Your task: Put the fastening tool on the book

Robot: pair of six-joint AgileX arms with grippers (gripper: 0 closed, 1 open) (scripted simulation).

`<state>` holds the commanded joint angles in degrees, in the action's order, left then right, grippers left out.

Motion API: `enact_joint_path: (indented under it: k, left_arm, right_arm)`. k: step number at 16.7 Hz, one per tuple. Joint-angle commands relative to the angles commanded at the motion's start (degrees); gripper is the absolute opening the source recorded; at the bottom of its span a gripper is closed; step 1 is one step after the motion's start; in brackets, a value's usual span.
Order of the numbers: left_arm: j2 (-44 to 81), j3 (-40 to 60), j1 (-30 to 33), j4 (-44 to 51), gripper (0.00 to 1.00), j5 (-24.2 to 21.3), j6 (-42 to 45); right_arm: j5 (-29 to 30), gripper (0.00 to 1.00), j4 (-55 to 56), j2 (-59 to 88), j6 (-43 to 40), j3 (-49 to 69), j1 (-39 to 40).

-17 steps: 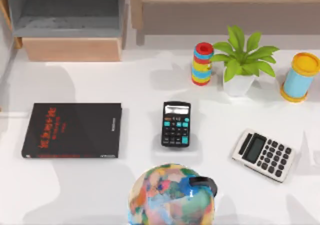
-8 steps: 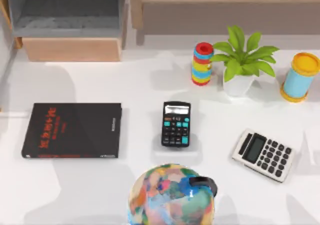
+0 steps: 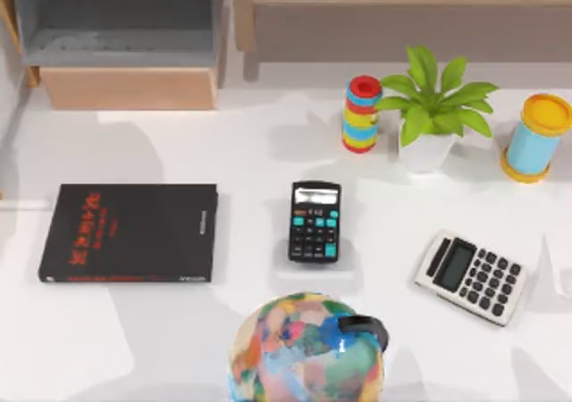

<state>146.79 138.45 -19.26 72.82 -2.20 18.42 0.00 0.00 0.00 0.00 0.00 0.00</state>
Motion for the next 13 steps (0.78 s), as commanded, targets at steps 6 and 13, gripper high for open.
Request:
enact_joint_path:
  k: [6,13]
  left_arm:
    - [-14.9,-8.3,-0.6,-1.7,0.00,-0.9,-2.0]
    - [-32.3,-25.5,6.2,-4.7,0.00,-1.2,-9.6]
  right_arm:
    - [0.0,1.00,0.0,0.0,0.0,0.0,0.0]
    - [0.0,1.00,0.0,0.0,0.0,0.0,0.0]
